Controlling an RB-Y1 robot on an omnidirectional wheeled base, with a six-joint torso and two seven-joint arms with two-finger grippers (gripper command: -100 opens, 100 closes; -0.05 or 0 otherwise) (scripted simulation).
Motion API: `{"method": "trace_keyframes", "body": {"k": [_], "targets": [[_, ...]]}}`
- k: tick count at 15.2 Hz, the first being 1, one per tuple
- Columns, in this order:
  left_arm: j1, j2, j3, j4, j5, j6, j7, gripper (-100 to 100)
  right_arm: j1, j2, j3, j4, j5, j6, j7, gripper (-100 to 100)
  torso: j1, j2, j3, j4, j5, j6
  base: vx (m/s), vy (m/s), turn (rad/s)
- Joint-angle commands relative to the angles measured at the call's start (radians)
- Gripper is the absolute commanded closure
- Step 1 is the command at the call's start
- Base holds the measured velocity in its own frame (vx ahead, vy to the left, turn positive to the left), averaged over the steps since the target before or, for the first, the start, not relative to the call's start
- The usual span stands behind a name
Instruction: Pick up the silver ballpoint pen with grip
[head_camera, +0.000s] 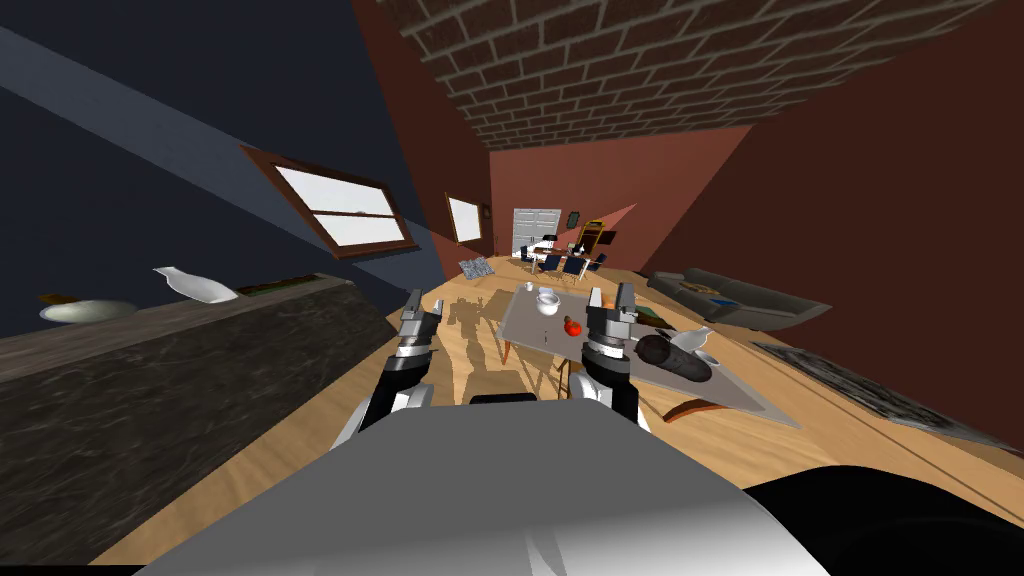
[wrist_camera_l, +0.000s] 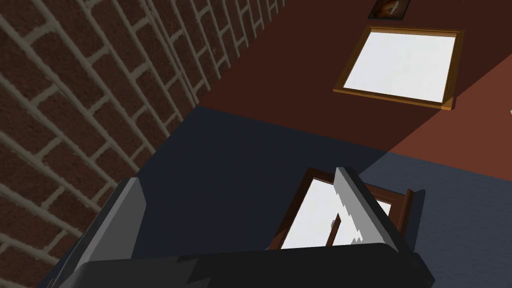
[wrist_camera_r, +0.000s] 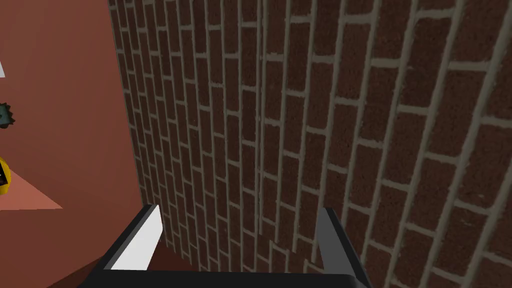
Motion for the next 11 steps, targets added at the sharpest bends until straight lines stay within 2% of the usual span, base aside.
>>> {"method": "trace_keyframes", "body": {"k": [1,2,6,7,9,10,11], "targets": [[0.000,0.000,0.000,0.000,0.000,0.000,0.000,0,-0.004,-0.047,-0.005,0.015,-0.006,0.007,-0.009,-100,0.000,0.000,0.000,0.000,0.000,0.000,0.004,0.003,0.021],[0.000,0.000,0.000,0.000,0.000,0.000,0.000,0,-0.004,-0.047,-0.005,0.015,-0.006,0.007,-0.009,-100,0.000,0.000,0.000,0.000,0.000,0.000,0.006,0.004,0.025],[0.000,0.000,0.000,0.000,0.000,0.000,0.000,0,-0.022,-0.143,-0.026,0.075,-0.028,0.037,-0.046,-100,0.000,-0.001,-0.001,0.000,0.000,0.000,0.014,0.009,0.043],[0.000,0.000,0.000,0.000,0.000,0.000,0.000,0,-0.022,-0.145,-0.026,0.075,-0.028,0.037,-0.046,-100,0.000,-0.001,-0.001,0.000,0.000,0.000,0.015,0.007,0.029],[0.000,0.000,0.000,0.000,0.000,0.000,0.000,0,-0.040,-0.201,-0.048,0.131,-0.051,0.069,-0.085,-100,0.000,-0.002,-0.001,0.000,0.000,0.000,0.019,0.012,0.075],[0.000,0.000,0.000,0.000,0.000,0.000,0.000,0,-0.040,-0.203,-0.048,0.137,-0.051,0.069,-0.085,-100,0.000,-0.002,-0.001,0.000,0.000,0.000,0.025,0.015,0.076],[0.000,0.000,0.000,0.000,0.000,0.000,0.000,0,-0.050,-0.230,-0.061,0.172,-0.065,0.087,-0.107,-100,0.000,-0.002,-0.001,-0.001,0.000,0.000,0.029,0.019,0.073]]}}
